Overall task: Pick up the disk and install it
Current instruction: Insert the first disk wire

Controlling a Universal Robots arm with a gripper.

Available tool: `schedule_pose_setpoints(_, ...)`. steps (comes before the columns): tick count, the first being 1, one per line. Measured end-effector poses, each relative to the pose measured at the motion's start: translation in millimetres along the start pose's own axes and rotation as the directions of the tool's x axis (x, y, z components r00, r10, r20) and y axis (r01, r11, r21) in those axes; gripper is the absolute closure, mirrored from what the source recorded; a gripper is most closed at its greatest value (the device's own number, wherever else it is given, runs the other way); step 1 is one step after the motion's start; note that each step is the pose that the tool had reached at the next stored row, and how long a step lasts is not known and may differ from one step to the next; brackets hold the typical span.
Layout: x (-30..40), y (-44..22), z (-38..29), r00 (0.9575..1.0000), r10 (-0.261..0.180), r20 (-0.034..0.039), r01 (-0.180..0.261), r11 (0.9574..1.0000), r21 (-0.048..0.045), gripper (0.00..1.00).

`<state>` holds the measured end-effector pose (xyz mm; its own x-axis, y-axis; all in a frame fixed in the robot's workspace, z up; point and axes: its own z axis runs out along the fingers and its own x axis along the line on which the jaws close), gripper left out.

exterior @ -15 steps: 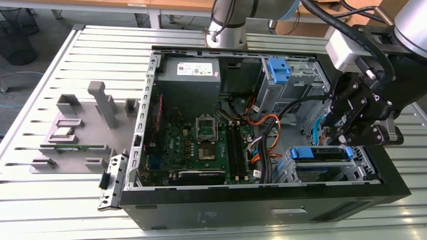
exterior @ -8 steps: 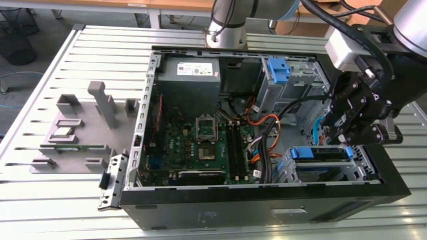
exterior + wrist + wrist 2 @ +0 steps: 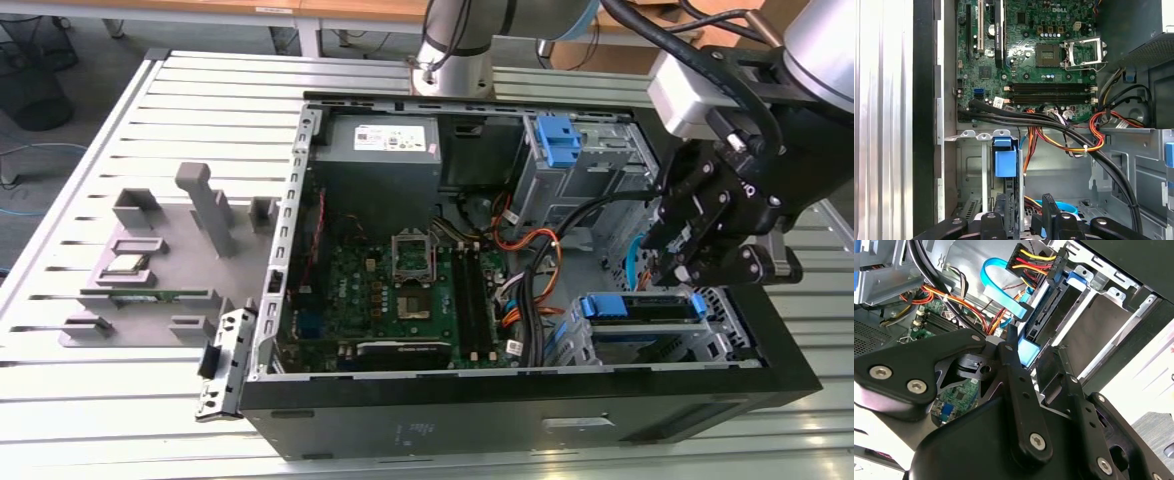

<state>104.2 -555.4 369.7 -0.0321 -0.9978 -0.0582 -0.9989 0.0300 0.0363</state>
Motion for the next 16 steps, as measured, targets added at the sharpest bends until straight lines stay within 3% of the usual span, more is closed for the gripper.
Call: schedule_pose_setpoints(16, -4.0, -1.1, 1.1, 1.0, 0.0, -0.0001, 0.0, 1.0, 0.0, 0.58)
